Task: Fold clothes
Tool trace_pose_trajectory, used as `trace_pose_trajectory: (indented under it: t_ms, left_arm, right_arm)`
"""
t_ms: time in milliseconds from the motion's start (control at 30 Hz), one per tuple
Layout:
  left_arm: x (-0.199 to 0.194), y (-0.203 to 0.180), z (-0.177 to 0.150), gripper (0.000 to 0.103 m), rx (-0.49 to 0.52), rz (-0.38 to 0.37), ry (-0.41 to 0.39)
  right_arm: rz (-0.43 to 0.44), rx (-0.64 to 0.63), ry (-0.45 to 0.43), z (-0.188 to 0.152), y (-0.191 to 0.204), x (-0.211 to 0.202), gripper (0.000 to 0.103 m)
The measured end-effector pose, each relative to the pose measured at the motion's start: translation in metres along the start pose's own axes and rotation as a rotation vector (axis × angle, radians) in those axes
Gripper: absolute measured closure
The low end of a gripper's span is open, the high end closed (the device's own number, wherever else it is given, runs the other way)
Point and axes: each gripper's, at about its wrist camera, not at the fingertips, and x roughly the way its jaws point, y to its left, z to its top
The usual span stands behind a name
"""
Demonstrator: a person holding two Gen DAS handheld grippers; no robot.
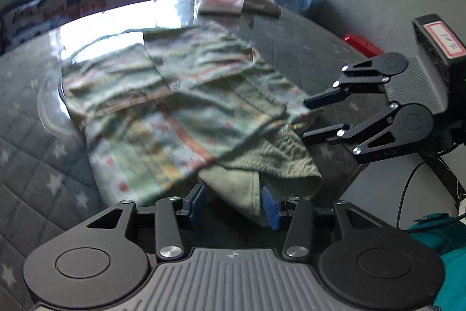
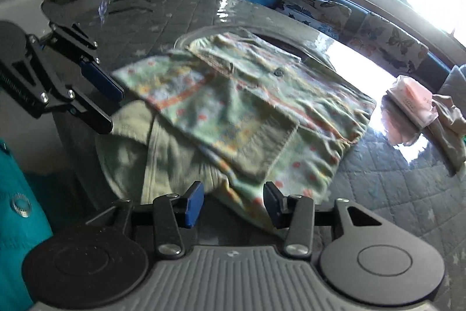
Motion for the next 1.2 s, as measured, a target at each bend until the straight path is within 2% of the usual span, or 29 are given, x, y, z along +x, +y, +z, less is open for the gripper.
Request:
trace_pose_trajectory:
  t_ms: [67, 167, 233, 333, 400, 633, 733, 800, 833, 933, 967, 1033, 1100, 1200]
  left_arm:
    - [0.005, -0.001, -0.001, 0.056, -0.019, -0.019, 0.024]
    - [0.008, -0.001, -0.003, 0.06, -0.03, -0.041, 0.046]
    - [0.008, -0.003, -0.002, 0.079, -0.025, -0.051, 0.046]
    - [0.002, -0.001, 0.003, 0.088, -0.026, -0.061, 0.026]
    - [-0.004, 0.004, 0.009, 0.089, -0.036, -0.067, 0.003]
    - [-0.014, 0.024, 0.043, 0.09, -0.076, -0.089, -0.072]
    - [-0.01, 0.03, 0.053, 0.09, -0.083, -0.097, -0.08]
    - [-0.007, 0.034, 0.056, 0.089, -0.09, -0.102, -0.082]
    - [-0.007, 0.035, 0.056, 0.089, -0.085, -0.103, -0.086]
    - [-0.013, 0.039, 0.05, 0.084, -0.066, -0.097, -0.106]
    - [-0.017, 0.04, 0.047, 0.082, -0.056, -0.089, -0.118]
    - [-0.027, 0.044, 0.04, 0.055, -0.039, -0.058, -0.148]
    - [-0.037, 0.047, 0.03, 0.049, -0.021, -0.016, -0.18]
    - [-0.043, 0.046, 0.016, 0.045, 0.033, 0.035, -0.2]
  right_arm:
    - [-0.011, -0.023, -0.003, -0.005, 0.003, -0.002, 0.049]
    - [-0.029, -0.071, -0.009, -0.012, 0.007, -0.005, 0.047]
    - [-0.033, -0.091, -0.011, -0.015, 0.009, -0.006, 0.047]
    - [-0.028, -0.117, -0.027, -0.018, 0.013, -0.007, 0.044]
    - [-0.018, -0.128, -0.042, -0.02, 0.014, -0.006, 0.04]
    - [0.012, -0.15, -0.12, -0.014, 0.017, 0.002, 0.04]
    - [0.025, -0.142, -0.161, -0.004, 0.018, 0.009, 0.042]
    - [0.06, -0.111, -0.178, 0.004, 0.015, 0.013, 0.049]
    - [0.074, -0.091, -0.183, 0.008, 0.013, 0.015, 0.053]
    - [0.165, 0.019, -0.17, 0.022, -0.002, 0.023, 0.075]
    - [0.187, 0.057, -0.167, 0.026, -0.009, 0.025, 0.078]
    - [0.22, 0.114, -0.159, 0.031, -0.019, 0.025, 0.082]
    - [0.25, 0.168, -0.152, 0.037, -0.029, 0.025, 0.084]
    - [0.265, 0.21, -0.142, 0.043, -0.037, 0.026, 0.085]
